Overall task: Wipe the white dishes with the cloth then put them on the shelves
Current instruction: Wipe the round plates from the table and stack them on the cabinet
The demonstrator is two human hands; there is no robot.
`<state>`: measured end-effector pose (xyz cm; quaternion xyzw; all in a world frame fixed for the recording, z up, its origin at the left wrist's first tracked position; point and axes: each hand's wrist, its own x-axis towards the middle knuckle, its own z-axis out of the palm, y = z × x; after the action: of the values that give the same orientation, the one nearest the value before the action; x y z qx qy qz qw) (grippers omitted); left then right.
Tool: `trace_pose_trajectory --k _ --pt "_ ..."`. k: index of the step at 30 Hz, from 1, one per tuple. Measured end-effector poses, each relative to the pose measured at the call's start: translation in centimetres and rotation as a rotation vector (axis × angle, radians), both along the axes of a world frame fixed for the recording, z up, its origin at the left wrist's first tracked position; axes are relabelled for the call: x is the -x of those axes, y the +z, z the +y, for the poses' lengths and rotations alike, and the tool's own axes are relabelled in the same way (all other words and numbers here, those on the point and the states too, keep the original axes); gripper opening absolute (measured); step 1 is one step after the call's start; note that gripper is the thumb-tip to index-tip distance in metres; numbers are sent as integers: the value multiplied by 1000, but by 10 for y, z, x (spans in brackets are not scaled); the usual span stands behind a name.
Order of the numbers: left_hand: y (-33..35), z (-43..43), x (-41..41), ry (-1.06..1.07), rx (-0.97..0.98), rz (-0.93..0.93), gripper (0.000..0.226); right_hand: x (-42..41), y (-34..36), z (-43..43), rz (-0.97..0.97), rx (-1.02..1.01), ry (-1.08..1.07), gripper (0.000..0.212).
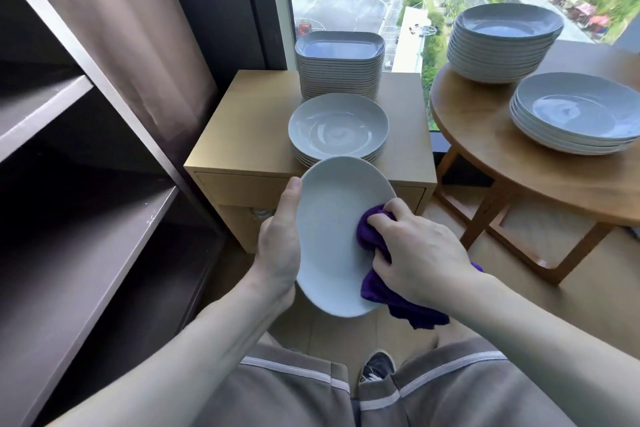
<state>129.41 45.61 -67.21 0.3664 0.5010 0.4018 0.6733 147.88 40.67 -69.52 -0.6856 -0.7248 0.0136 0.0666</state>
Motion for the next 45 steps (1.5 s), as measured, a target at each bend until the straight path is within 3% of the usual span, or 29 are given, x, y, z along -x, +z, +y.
trace_pose_trajectory --k 9,13,20,25,29,34,37,40,45 --pt "2 4 -1 9 -11 -8 86 44 9 -30 105 87 281 27" --pt "-3 -1 -7 -23 -60 82 66 42 14 -30 121 2 252 32" --pt "-2 -7 -8 -58 -29 97 88 14 13 -5 117 -132 95 39" --pt "4 -3 -5 -35 -43 79 71 -11 6 9 12 -86 -14 35" --pt "6 9 3 7 -123 76 54 3 -2 -2 -30 57 153 31" --pt "5 12 5 38 -120 79 54 36 3 -25 141 138 360 33" --pt "3 7 2 -13 -101 38 61 48 17 -32 222 36 377 36" --pt "-2 0 -4 -147 -92 51 67 48 24 -31 215 -190 367 35" --pt "-5 -1 -7 -254 -119 102 54 34 22 -20 133 -418 269 36"
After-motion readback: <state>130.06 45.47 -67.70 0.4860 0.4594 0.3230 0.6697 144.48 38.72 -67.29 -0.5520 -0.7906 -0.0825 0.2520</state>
